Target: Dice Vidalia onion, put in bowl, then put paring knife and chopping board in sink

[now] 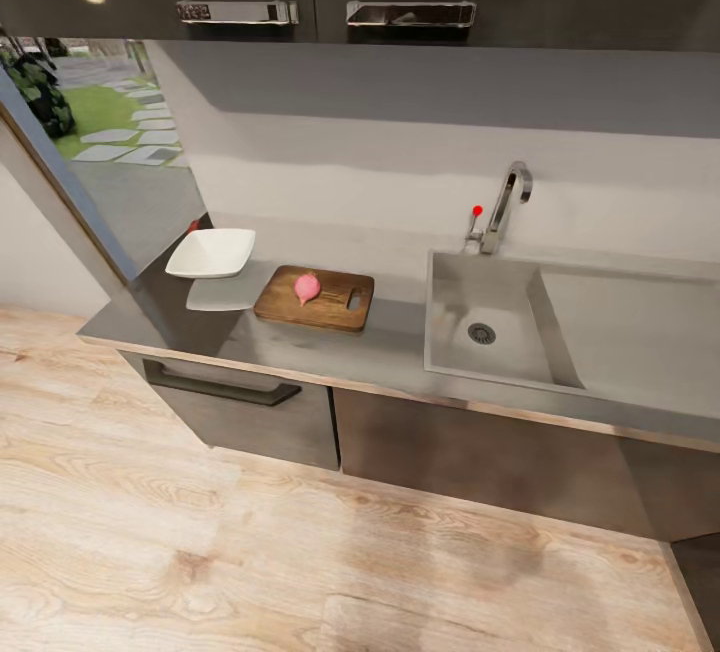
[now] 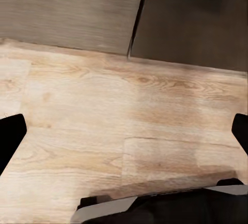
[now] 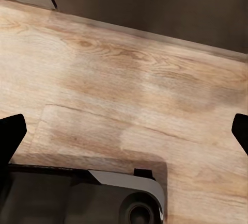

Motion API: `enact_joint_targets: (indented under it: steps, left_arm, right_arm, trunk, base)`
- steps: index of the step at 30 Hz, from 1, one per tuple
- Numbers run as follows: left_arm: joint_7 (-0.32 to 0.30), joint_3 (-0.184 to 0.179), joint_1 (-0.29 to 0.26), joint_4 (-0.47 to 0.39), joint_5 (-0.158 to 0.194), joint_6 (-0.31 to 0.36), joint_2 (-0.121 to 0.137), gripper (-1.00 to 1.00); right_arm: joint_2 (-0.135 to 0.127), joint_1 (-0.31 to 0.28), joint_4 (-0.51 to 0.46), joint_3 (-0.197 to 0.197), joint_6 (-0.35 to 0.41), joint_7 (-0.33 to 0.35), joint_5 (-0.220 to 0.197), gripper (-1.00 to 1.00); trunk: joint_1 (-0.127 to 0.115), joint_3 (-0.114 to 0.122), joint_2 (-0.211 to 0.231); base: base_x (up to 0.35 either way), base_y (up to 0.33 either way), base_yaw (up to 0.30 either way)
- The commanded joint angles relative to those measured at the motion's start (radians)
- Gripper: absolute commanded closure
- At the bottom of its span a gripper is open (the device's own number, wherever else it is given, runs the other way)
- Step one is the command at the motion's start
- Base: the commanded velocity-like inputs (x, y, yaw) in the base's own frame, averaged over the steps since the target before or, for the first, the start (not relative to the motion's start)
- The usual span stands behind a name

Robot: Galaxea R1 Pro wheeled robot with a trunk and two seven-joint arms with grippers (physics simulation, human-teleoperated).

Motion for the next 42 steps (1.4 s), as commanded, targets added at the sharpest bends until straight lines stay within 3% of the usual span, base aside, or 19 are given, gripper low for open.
enact_joint_targets:
  steps: [1, 7, 12, 13, 16, 29, 42]
  left_arm:
    - [0.005, 0.006, 0.011, 0.03, 0.008, -0.021, 0.005, -1.0]
    - [0.004, 0.024, 0.021, 0.12, 0.008, -0.038, 0.006, -1.0]
    - [0.004, 0.028, 0.023, 0.171, 0.01, -0.048, 0.005, -1.0]
    - [0.004, 0.029, 0.023, 0.207, 0.01, -0.079, 0.003, -1.0]
    - [0.005, 0.029, 0.023, 0.245, 0.011, -0.122, -0.004, -1.0]
    - [0.004, 0.029, 0.023, 0.337, 0.012, -0.15, -0.035, -1.0]
    - [0.004, 0.03, 0.023, 0.35, 0.012, -0.151, -0.038, -1.0]
  right_arm:
    - [0.002, 0.001, -0.002, -0.007, -0.002, 0.008, 0.008, -1.0]
    - [0.001, 0.001, -0.001, -0.008, -0.003, 0.008, -0.004, -1.0]
    - [-0.003, 0.001, 0.0, -0.008, -0.004, 0.008, -0.058, -1.0]
    - [-0.005, 0.001, 0.0, -0.008, -0.005, 0.008, -0.079, -1.0]
    - [-0.006, 0.0, 0.0, -0.008, -0.008, 0.008, -0.089, -1.0]
    - [-0.001, 0.0, 0.001, -0.008, -0.025, 0.007, -0.096, -1.0]
    - [-0.001, 0.001, 0.006, -0.008, -0.026, 0.008, -0.096, -1.0]
  trunk:
    - [0.001, -0.001, -0.002]
    - [0.001, -0.001, -0.002]
    - [0.001, -0.001, -0.002]
    - [0.001, -0.001, -0.002]
    - [0.001, -0.001, -0.002]
    - [0.001, 0.004, -0.002]
    - [0.001, 0.004, -0.002]
  base:
    - [0.0, 0.0, 0.0]
    - [0.0, 0.0, 0.0]
    - [0.0, 0.0, 0.0]
    - [0.0, 0.0, 0.0]
    - [0.0, 0.0, 0.0]
    - [0.0, 0.0, 0.0]
    - [0.0, 0.074, 0.0]
